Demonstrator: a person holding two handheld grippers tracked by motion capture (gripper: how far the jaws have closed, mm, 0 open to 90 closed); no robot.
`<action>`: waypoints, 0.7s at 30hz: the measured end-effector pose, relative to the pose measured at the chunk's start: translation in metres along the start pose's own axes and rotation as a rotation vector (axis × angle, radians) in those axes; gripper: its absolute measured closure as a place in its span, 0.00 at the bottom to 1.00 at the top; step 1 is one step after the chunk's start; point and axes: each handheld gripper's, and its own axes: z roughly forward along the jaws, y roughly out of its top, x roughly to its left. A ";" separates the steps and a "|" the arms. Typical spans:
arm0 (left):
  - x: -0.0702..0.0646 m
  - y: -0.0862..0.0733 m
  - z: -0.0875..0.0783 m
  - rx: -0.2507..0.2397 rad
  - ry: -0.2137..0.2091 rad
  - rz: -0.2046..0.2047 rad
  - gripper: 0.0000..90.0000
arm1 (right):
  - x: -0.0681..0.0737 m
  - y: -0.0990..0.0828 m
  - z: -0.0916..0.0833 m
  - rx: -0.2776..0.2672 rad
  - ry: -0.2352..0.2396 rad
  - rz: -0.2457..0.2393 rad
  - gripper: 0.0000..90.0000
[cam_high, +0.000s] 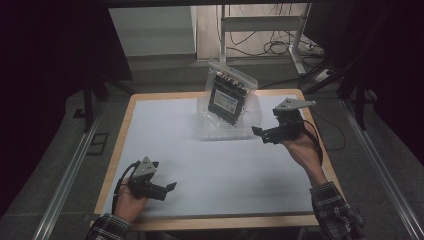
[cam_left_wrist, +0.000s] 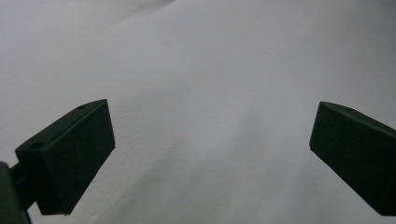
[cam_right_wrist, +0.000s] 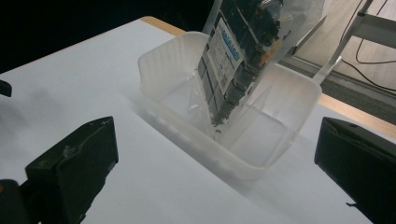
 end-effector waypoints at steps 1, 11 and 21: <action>0.000 0.000 0.000 0.000 0.000 0.001 0.00 | 0.000 -0.001 0.000 -0.001 -0.001 0.002 0.00; 0.000 0.000 0.000 0.002 0.001 0.004 0.00 | 0.001 -0.016 -0.006 -0.030 -0.001 0.029 0.03; -0.001 0.000 0.000 0.002 0.002 0.003 0.00 | 0.004 -0.031 -0.009 -0.025 -0.008 0.028 0.03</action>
